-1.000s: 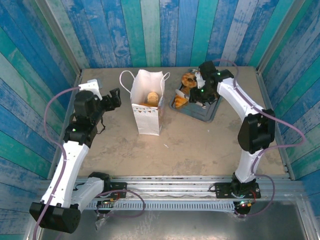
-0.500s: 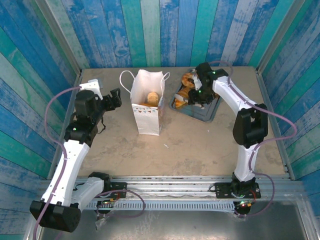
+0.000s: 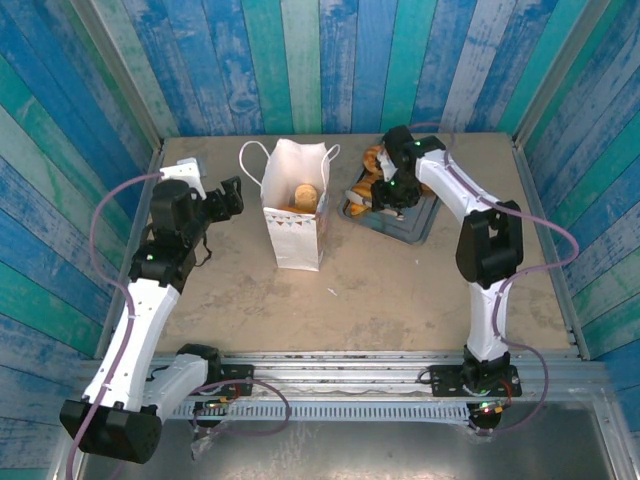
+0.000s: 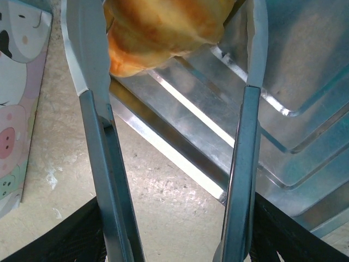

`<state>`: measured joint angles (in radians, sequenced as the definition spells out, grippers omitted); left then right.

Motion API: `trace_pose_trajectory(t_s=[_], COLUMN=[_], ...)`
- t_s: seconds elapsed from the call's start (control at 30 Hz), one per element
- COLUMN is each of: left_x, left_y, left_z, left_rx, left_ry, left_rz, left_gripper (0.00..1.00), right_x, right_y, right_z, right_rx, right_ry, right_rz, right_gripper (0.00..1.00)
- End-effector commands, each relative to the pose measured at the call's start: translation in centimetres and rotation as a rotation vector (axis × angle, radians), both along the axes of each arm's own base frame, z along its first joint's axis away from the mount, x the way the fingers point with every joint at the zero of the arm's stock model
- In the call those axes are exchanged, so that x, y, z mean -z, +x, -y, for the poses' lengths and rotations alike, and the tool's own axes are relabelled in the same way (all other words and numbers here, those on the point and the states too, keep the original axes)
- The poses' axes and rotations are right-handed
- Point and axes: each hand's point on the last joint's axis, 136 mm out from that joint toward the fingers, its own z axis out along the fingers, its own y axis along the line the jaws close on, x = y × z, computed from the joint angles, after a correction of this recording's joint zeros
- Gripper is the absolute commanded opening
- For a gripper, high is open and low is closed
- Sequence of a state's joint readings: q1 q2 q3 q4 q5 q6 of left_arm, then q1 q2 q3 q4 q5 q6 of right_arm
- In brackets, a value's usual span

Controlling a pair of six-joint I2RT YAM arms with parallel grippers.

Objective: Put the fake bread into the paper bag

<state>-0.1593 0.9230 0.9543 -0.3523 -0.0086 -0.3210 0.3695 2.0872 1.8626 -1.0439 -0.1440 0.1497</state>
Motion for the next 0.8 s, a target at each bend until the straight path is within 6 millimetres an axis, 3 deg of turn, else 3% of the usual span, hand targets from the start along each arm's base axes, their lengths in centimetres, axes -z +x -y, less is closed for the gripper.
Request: trace_pose_trajectory(t_s=[0.0, 0.43, 0.77], left_x=[-0.7, -0.7, -1.7], left_y=[0.2, 0.2, -0.3], left_z=[0.2, 0.4, 0.7], left_rx=[0.011, 0.014, 0.030], left_ry=[0.002, -0.008, -0.036], left_rz=[0.018, 0.018, 0.038], left_gripper=[0.94, 0.94, 0.94], right_x=[-0.1, -1.5, -3.6], right_y=[0.1, -0.5, -2.2], right_z=[-0.1, 0.4, 1.5], right_rx=[-0.023, -0.018, -0.003], right_ry=[-0.028, -0.045, -0.055], right_rz=[0.003, 0.024, 0.062], right_gripper=[0.63, 0.48, 0.45])
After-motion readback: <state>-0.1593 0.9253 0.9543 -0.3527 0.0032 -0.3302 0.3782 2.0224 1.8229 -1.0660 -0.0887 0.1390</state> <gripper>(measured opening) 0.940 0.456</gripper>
